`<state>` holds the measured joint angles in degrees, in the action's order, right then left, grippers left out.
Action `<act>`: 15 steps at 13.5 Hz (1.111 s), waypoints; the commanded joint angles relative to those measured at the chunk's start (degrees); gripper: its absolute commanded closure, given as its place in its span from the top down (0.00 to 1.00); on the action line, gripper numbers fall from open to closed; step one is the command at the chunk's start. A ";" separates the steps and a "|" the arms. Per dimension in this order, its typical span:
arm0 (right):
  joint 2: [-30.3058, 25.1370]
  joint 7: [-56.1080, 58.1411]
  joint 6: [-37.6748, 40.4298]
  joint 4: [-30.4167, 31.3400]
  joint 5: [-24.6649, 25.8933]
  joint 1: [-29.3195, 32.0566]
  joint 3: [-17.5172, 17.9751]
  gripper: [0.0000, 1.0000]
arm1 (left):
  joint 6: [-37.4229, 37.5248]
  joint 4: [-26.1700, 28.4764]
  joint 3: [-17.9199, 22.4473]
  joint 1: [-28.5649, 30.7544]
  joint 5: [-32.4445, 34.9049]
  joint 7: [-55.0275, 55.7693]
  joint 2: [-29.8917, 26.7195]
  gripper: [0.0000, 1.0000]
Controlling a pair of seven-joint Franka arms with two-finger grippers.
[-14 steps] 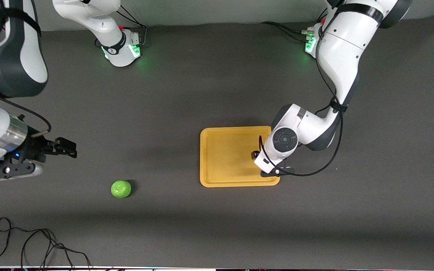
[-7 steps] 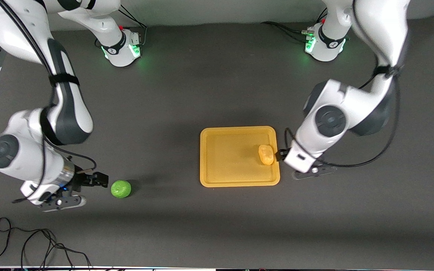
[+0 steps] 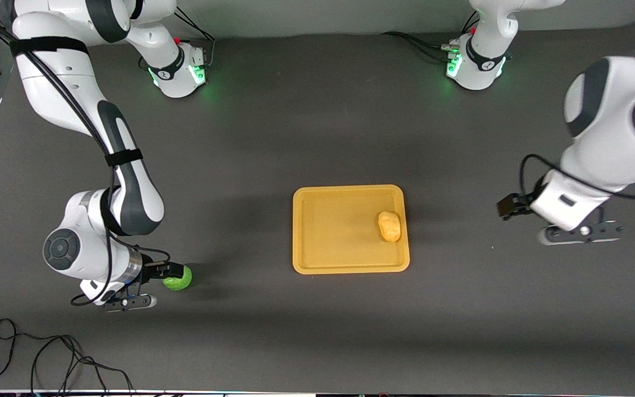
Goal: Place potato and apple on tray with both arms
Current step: 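Grasp the green apple with the right gripper while the left gripper withdraws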
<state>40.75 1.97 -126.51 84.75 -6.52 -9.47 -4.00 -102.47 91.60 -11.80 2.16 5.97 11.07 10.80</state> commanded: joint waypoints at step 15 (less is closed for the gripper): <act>-9.88 -0.30 15.02 -5.90 4.92 -0.64 -0.49 0.61 | 4.74 2.88 -0.15 8.20 -5.62 -8.43 -7.64 1.00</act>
<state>35.38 1.99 -117.54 80.50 -3.93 -9.62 -4.24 -98.75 94.54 -11.94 9.07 0.31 2.68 3.84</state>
